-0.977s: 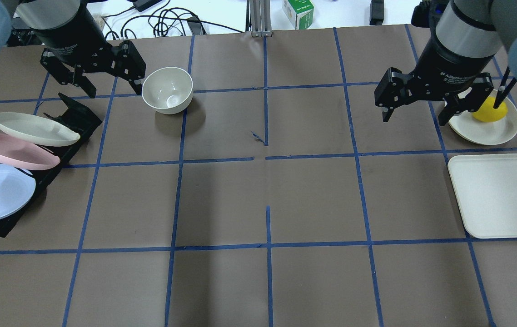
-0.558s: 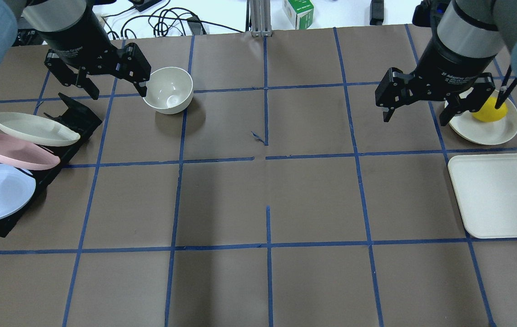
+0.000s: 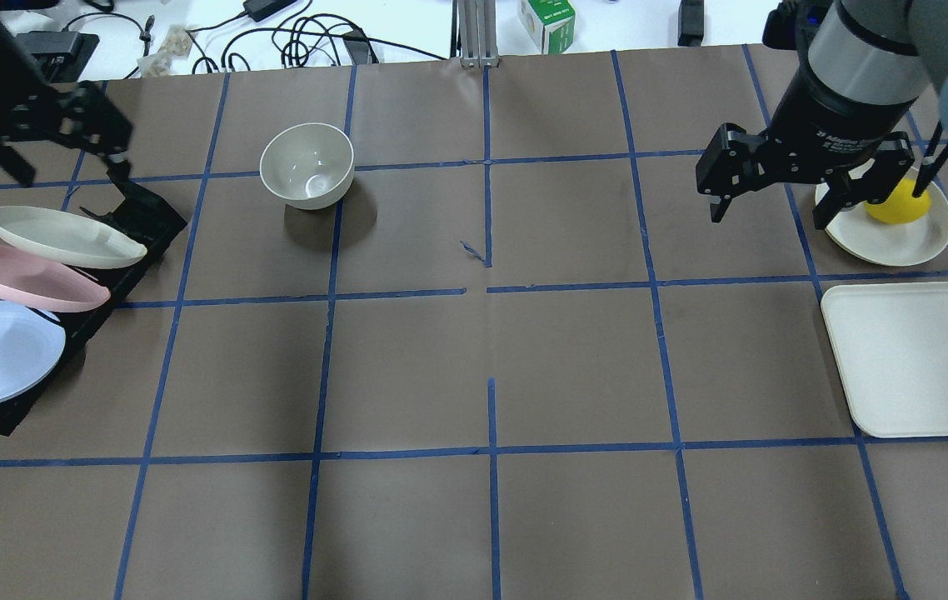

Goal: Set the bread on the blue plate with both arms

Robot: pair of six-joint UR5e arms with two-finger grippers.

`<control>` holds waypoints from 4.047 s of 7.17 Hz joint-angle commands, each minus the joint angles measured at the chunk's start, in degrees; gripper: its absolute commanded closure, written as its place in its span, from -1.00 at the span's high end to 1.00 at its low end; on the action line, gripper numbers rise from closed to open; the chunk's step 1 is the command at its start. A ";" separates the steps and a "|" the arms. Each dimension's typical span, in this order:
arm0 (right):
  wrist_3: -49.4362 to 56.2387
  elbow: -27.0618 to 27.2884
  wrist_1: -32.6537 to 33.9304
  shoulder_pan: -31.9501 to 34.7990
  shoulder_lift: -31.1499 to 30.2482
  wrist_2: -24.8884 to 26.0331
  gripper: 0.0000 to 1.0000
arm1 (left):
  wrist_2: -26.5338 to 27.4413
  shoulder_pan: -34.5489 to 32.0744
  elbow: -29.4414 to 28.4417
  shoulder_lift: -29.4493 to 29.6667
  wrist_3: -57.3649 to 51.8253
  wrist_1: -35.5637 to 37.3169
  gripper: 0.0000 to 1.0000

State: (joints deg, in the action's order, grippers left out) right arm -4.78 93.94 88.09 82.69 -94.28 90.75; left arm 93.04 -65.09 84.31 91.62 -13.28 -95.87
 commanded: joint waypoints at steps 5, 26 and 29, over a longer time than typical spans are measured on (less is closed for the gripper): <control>27.37 9.84 17.85 -30.62 4.09 3.12 1.00 | 12.93 25.70 8.48 11.90 -0.69 20.51 1.00; 52.60 9.16 32.51 -41.21 23.29 5.67 -1.00 | 1.35 28.97 12.81 18.60 1.07 30.48 -0.76; 44.21 7.41 23.07 -32.89 15.74 4.53 -1.00 | 1.79 29.05 12.81 19.30 1.15 29.86 -1.00</control>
State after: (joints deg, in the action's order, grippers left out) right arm 44.43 102.27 117.02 45.81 -74.88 95.60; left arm 94.62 -36.11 97.12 110.84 -12.13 -65.81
